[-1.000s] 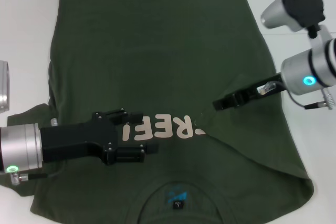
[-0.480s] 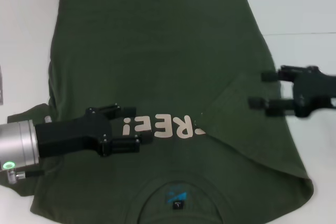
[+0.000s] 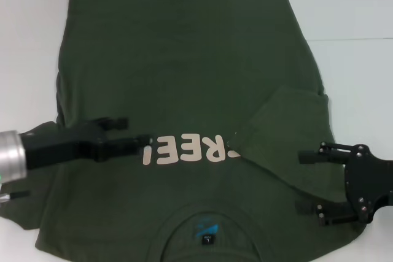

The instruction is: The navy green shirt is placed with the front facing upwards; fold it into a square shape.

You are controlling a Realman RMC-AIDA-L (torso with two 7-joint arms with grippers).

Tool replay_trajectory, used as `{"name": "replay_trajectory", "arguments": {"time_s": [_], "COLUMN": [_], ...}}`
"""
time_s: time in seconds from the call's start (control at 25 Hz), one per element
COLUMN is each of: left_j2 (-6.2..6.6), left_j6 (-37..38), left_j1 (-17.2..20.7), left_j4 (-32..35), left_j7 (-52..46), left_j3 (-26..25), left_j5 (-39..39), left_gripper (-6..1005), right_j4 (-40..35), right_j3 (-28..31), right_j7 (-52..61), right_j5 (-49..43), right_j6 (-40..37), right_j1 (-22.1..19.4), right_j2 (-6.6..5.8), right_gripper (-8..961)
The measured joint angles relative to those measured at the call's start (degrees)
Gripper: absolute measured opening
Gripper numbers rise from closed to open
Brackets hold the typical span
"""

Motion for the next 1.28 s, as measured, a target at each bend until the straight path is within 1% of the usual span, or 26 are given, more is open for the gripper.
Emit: {"name": "replay_trajectory", "arguments": {"time_s": [0.08,0.28,0.4,0.44,0.52,0.64,0.8,0.92,1.28], "left_j2": [-0.09,-0.83,-0.69,-0.58,-0.3,0.28,1.28,1.51,1.08], "left_j6": [-0.84,-0.85,0.95,1.88,4.36,8.33,11.01,11.63,11.74], "left_j1": [1.35,4.36,5.85,6.14,6.78,7.23,7.41,7.73,8.27], "left_j4": [3.79,14.75,20.62,21.88,24.88,28.53,29.15,28.92,27.77], "left_j7": [-5.43,-20.59,-31.67,-33.78,-38.5,-44.52,-52.06,-54.79,-57.47], "left_j3": [0.04,0.04,-0.36,-0.76,-2.66,-7.35,-13.41,-15.49,-15.24], "left_j5": [1.16,6.93,10.98,11.69,13.2,15.13,16.99,19.36,26.99], "left_gripper": [906,906,905,905,905,905,905,905,907], "right_j4": [0.68,1.23,1.64,1.77,2.1,3.01,3.27,3.34,3.99], "right_j3": [0.04,-0.57,-0.6,-0.6,-0.6,-0.59,-0.87,-0.97,-1.73], "right_j7": [-0.08,-0.14,-0.08,-0.06,0.05,0.07,-0.13,-0.21,-0.26], "right_j5": [0.01,-0.12,-0.15,-0.14,-0.14,-0.15,-0.3,-0.32,-0.34], "right_j6": [0.77,2.29,2.78,2.92,3.36,4.26,5.44,5.63,6.74], "right_j1": [0.27,1.3,1.99,2.19,2.69,3.5,4.15,4.61,5.52], "right_j2": [0.01,0.18,0.22,0.23,0.23,0.24,0.24,0.24,0.24], "right_gripper": [917,915,915,915,915,914,914,914,913]}}
